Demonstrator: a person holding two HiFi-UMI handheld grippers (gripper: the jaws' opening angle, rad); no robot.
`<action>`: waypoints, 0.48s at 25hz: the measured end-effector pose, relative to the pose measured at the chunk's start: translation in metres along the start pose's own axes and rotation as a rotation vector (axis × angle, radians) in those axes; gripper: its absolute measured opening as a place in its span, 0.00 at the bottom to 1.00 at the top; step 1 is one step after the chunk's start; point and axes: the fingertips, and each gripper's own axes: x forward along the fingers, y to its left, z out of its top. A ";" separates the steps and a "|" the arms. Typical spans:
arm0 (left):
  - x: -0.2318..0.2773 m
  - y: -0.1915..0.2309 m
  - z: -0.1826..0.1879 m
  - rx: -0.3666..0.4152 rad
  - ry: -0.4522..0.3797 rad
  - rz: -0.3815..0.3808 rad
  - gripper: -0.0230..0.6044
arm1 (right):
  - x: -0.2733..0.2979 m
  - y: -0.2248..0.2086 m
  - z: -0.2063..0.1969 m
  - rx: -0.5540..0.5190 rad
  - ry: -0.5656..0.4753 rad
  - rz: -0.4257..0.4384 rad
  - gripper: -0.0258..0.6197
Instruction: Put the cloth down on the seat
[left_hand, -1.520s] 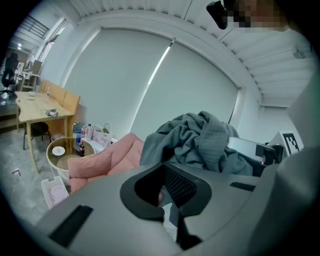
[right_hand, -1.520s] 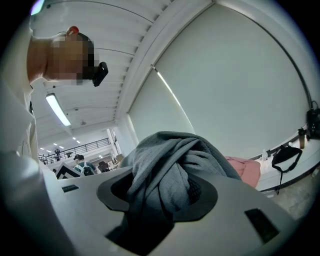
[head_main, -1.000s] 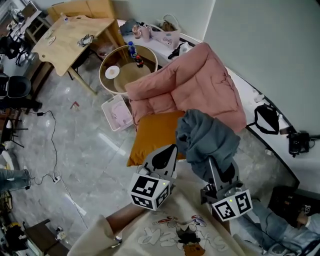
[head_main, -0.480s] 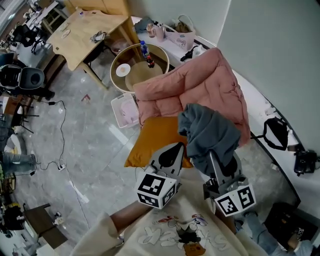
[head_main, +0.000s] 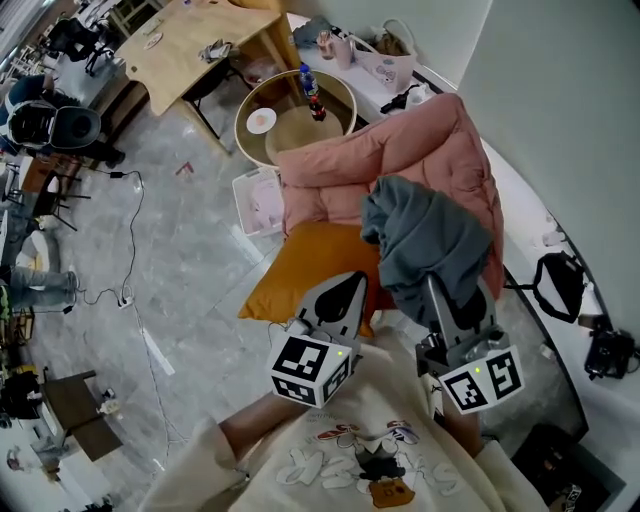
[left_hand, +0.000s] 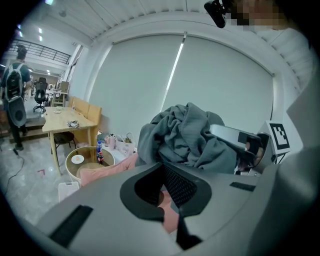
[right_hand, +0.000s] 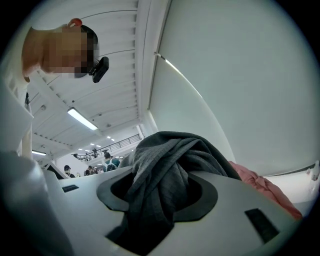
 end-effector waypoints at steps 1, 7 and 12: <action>0.001 0.000 0.001 -0.003 -0.002 0.005 0.05 | 0.002 -0.004 0.001 0.000 0.001 0.002 0.37; 0.011 0.008 0.011 -0.015 -0.019 0.019 0.04 | 0.018 -0.019 0.005 0.004 0.011 -0.003 0.37; 0.023 0.016 0.005 -0.027 -0.007 0.014 0.04 | 0.024 -0.035 -0.006 0.012 0.048 -0.034 0.37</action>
